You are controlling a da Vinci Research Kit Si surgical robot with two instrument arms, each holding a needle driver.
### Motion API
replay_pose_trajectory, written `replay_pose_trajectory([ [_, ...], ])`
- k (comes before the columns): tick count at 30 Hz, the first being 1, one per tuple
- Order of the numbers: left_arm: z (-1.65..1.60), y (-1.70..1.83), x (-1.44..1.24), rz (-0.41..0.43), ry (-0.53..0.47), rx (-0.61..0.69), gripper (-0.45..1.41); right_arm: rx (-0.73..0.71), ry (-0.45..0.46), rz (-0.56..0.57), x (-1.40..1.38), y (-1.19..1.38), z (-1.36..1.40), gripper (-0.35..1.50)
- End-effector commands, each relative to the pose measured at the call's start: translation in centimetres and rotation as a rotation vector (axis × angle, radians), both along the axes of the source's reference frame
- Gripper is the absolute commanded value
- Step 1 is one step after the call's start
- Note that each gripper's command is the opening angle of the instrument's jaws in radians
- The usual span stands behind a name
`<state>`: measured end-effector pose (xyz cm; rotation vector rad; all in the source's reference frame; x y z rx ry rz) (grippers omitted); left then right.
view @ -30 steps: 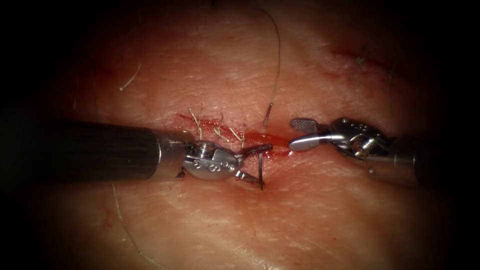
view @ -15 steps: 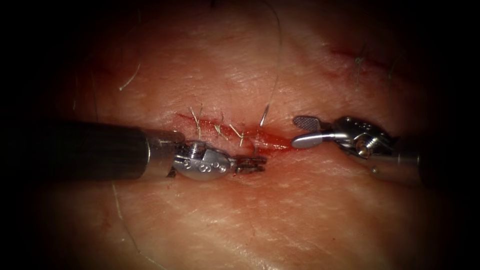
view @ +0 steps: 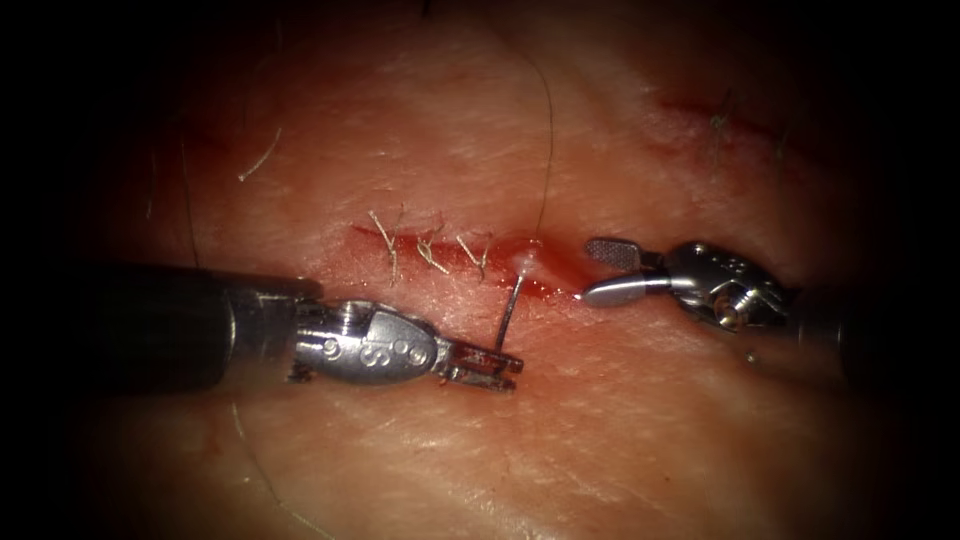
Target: Wound Closure
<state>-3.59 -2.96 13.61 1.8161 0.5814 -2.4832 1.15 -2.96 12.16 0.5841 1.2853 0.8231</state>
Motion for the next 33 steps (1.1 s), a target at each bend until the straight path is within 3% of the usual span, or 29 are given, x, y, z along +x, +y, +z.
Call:
replay_pose_trajectory([
  [1,0.03,-0.05,-0.05,-0.004,-0.004,0.017,-0.45,0.002,0.006,-0.008,0.06,-0.05,0.04,1.25],
  [14,-0.29,-0.10,-0.06,0.018,-0.033,0.071,-0.45,0.047,0.033,-0.033,0.04,-0.09,0.00,1.30],
  [23,-0.64,0.56,0.01,-0.095,-0.046,-0.032,-0.45,0.077,0.085,-0.012,0.03,-0.19,-0.23,1.26],
  [33,-0.79,1.10,-0.02,-0.169,-0.074,-0.140,-0.45,0.159,0.128,0.019,0.01,-0.28,-0.44,1.16],
])
